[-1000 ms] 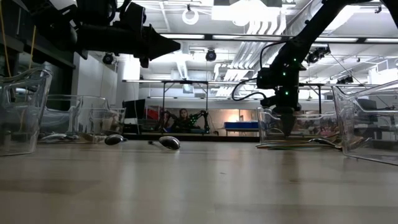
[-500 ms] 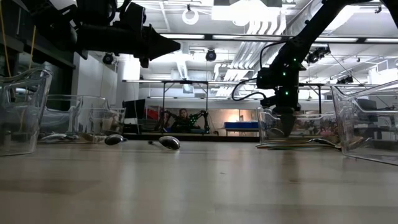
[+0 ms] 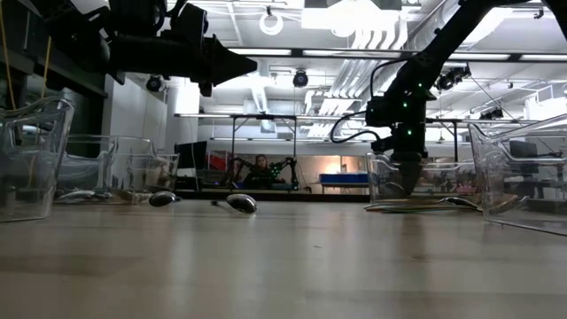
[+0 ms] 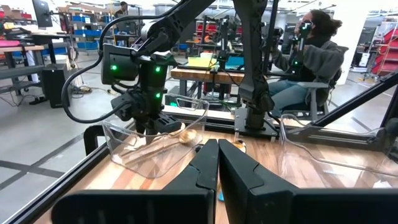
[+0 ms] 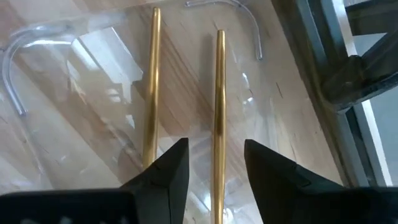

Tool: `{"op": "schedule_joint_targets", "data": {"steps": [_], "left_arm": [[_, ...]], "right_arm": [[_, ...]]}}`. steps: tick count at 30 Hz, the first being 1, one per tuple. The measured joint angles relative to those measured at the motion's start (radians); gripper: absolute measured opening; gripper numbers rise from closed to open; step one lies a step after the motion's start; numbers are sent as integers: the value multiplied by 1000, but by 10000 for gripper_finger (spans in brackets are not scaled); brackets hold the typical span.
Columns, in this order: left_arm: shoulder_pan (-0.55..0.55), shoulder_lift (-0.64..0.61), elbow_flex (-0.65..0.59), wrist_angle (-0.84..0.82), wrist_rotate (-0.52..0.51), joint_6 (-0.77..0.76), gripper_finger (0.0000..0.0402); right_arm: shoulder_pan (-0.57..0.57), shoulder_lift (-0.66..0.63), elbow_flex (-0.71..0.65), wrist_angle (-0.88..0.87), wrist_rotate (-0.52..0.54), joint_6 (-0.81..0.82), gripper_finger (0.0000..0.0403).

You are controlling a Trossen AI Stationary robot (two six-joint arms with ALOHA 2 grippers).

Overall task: Sort silverware by color (type)
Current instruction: Put the gold spoon into the top right transparent bin

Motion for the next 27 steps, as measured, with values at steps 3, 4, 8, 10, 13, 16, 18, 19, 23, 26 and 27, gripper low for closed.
{"op": "schedule_joint_targets", "data": {"steps": [3,4,8,10,13,16,18,19,23,26,27], "left_arm": [[0,0,0,0,0,0,3],[0,0,0,0,0,0,3],[0,0,0,0,0,0,3],[0,0,0,0,0,0,3],[0,0,0,0,0,1,3],[0,0,0,1,0,1,3],[0,0,0,0,0,1,3],[0,0,0,1,0,0,3],[0,0,0,0,0,0,3],[0,0,0,1,0,-22,3],[0,0,0,0,0,-25,3]], "right_arm": [[0,-15,0,-10,0,-25,140],[0,-26,0,-10,0,-31,140],[0,-103,0,-9,30,-43,140],[0,-160,0,-8,33,-43,140],[0,-267,0,-7,21,-42,140],[0,-380,0,-6,-28,-30,140],[0,-454,0,-6,-85,-17,140],[0,-488,0,-6,-117,-9,140],[0,-605,1,1,-244,31,140],[0,-662,1,6,-325,48,140],[0,-675,1,8,-348,54,140]]}}
